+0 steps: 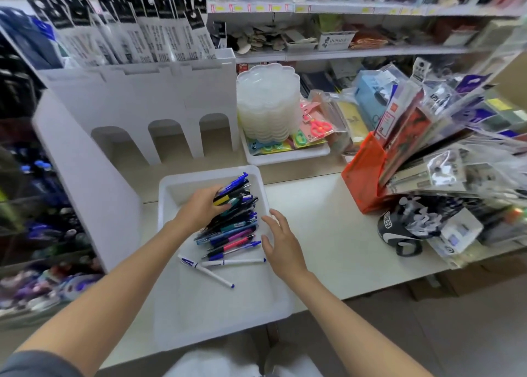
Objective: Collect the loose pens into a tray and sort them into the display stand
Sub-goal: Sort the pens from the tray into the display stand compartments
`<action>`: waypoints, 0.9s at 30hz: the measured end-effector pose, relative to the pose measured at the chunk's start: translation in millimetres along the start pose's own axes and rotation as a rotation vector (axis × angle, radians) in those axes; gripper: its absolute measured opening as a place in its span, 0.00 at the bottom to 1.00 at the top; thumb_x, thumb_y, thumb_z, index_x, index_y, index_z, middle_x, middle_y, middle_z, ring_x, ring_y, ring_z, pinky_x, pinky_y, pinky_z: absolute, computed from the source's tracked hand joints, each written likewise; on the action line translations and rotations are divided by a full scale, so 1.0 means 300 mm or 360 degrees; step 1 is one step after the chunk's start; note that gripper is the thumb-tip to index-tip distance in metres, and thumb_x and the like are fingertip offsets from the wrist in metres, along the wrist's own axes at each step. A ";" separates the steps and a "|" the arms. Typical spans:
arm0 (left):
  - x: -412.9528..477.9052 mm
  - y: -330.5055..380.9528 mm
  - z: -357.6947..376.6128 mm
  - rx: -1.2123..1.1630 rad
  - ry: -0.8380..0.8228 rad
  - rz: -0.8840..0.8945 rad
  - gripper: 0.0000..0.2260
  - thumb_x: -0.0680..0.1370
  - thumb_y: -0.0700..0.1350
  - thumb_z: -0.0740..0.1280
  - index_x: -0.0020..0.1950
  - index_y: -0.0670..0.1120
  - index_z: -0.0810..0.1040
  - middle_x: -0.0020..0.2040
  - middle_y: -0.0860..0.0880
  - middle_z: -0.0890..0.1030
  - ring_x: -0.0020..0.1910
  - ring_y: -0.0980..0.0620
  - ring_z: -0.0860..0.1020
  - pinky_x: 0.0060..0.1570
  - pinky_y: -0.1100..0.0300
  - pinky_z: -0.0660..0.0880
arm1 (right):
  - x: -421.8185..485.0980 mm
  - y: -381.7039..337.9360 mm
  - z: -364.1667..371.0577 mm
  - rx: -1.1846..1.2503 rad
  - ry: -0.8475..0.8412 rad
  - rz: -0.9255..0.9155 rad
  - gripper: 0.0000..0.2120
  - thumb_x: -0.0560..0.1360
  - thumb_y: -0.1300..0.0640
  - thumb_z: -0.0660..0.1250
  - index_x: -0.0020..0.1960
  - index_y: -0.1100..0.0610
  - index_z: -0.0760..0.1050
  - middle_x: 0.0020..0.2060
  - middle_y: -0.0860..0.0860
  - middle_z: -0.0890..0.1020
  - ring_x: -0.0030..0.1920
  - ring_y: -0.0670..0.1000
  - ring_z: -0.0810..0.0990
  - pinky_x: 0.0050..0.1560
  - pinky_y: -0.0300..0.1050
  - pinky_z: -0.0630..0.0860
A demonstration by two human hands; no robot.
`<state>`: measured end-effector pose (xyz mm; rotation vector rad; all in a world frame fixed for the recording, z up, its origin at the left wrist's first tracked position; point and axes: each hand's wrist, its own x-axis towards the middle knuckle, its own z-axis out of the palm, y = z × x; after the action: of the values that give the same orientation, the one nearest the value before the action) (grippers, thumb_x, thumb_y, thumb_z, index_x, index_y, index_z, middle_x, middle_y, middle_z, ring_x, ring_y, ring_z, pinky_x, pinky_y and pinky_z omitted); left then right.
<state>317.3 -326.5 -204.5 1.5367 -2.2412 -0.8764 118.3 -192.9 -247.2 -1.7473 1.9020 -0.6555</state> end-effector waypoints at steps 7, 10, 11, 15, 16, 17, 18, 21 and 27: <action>-0.043 0.065 -0.039 -0.0673 -0.0038 -0.0341 0.06 0.78 0.46 0.71 0.45 0.47 0.75 0.37 0.46 0.79 0.34 0.50 0.76 0.37 0.55 0.75 | 0.011 -0.010 -0.004 -0.0107 -0.0012 0.0001 0.22 0.80 0.57 0.62 0.73 0.53 0.66 0.76 0.48 0.60 0.62 0.54 0.75 0.63 0.47 0.73; -0.085 0.072 -0.046 -0.0909 -0.0026 -0.0477 0.09 0.77 0.48 0.72 0.48 0.43 0.76 0.37 0.45 0.81 0.34 0.50 0.77 0.35 0.58 0.75 | 0.014 -0.034 -0.021 -0.0208 0.0106 -0.0131 0.21 0.78 0.59 0.66 0.71 0.56 0.70 0.72 0.55 0.68 0.68 0.56 0.70 0.69 0.52 0.67; -0.105 0.079 -0.054 -0.0965 0.0001 -0.0510 0.11 0.76 0.48 0.73 0.50 0.43 0.77 0.38 0.45 0.82 0.36 0.50 0.79 0.36 0.58 0.76 | 0.021 -0.051 -0.032 -0.0216 0.0176 -0.0188 0.20 0.77 0.60 0.67 0.69 0.57 0.72 0.70 0.55 0.71 0.67 0.56 0.70 0.69 0.53 0.67; -0.191 0.118 -0.096 -0.1198 0.0098 -0.0528 0.11 0.76 0.48 0.74 0.52 0.43 0.79 0.44 0.45 0.85 0.45 0.47 0.85 0.45 0.55 0.82 | 0.066 -0.205 -0.111 0.0114 0.0207 -0.0218 0.16 0.79 0.60 0.64 0.66 0.55 0.75 0.59 0.52 0.80 0.59 0.51 0.76 0.62 0.49 0.74; -0.215 0.133 -0.111 -0.1222 0.0120 -0.0509 0.11 0.76 0.48 0.73 0.53 0.43 0.79 0.44 0.45 0.85 0.45 0.48 0.85 0.44 0.57 0.81 | 0.074 -0.257 -0.137 0.0271 0.0153 -0.0167 0.15 0.80 0.60 0.63 0.67 0.55 0.74 0.58 0.52 0.80 0.57 0.51 0.77 0.60 0.48 0.76; -0.244 0.153 -0.129 -0.1229 0.0153 -0.0482 0.12 0.76 0.48 0.73 0.54 0.42 0.79 0.44 0.45 0.85 0.44 0.49 0.85 0.41 0.60 0.80 | 0.080 -0.306 -0.160 0.0435 0.0101 -0.0113 0.16 0.81 0.59 0.63 0.68 0.56 0.73 0.56 0.52 0.80 0.56 0.51 0.78 0.57 0.46 0.78; -0.271 0.171 -0.146 -0.1240 0.0193 -0.0462 0.12 0.77 0.48 0.73 0.54 0.42 0.80 0.43 0.46 0.85 0.42 0.50 0.85 0.39 0.63 0.79 | 0.082 -0.353 -0.183 0.0574 0.0067 -0.0077 0.17 0.81 0.58 0.62 0.70 0.55 0.71 0.56 0.51 0.80 0.55 0.50 0.79 0.55 0.44 0.79; -0.372 0.240 -0.201 -0.1284 0.0300 -0.0426 0.09 0.77 0.47 0.72 0.53 0.43 0.80 0.39 0.48 0.84 0.35 0.57 0.83 0.34 0.67 0.76 | 0.067 -0.477 -0.229 0.0900 -0.0001 -0.0104 0.20 0.82 0.56 0.62 0.73 0.54 0.66 0.56 0.51 0.80 0.56 0.49 0.79 0.54 0.40 0.78; -0.561 0.271 -0.327 -0.1294 0.0531 -0.0367 0.08 0.80 0.46 0.69 0.53 0.42 0.79 0.40 0.48 0.84 0.33 0.56 0.80 0.31 0.63 0.76 | 0.024 -0.687 -0.226 0.1260 -0.0088 -0.0315 0.24 0.79 0.61 0.66 0.73 0.52 0.65 0.49 0.55 0.84 0.49 0.50 0.84 0.54 0.47 0.81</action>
<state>376.5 -183.8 -60.4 1.3933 -1.2395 -1.2686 233.8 -213.3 -64.7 -1.3968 1.1749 -1.2115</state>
